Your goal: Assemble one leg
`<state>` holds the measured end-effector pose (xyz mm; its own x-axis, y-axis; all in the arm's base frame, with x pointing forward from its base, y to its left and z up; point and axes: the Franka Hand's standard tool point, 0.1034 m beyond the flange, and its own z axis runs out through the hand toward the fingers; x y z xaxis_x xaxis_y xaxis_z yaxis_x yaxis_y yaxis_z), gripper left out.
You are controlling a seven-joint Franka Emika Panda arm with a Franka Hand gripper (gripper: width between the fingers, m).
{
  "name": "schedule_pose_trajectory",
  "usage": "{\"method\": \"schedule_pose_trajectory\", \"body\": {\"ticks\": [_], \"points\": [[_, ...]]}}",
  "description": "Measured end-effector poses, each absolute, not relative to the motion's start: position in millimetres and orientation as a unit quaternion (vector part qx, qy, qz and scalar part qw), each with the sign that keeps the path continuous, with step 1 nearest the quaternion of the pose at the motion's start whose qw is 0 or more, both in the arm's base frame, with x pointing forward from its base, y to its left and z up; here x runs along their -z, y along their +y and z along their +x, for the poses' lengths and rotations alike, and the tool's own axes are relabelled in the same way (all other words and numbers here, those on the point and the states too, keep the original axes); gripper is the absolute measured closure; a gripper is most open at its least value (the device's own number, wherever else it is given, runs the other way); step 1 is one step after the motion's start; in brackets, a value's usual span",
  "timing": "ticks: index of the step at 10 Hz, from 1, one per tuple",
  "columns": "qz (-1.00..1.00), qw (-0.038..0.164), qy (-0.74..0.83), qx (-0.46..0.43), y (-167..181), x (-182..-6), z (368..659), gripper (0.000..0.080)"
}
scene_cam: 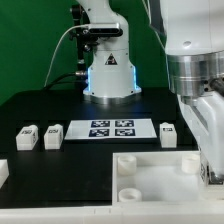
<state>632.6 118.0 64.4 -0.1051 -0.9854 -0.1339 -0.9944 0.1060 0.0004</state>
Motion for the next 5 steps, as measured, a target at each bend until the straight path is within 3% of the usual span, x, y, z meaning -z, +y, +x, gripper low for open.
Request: {"method": "schedule_pose_trajectory", "body": {"ticks": [1, 2, 3, 5], "points": [[-0.674, 0.050, 0.736, -0.045, 118.4, -64.4, 632.5, 0.0325], [-0.680, 0.051, 0.730, -0.044, 118.4, -64.4, 632.5, 0.0325], [-0.707, 0.051, 0.704, -0.042, 118.9, -64.2, 632.2, 0.0210], [-0.783, 0.051, 0.618, -0.034, 122.5, -66.6, 632.7, 0.0162]]}}
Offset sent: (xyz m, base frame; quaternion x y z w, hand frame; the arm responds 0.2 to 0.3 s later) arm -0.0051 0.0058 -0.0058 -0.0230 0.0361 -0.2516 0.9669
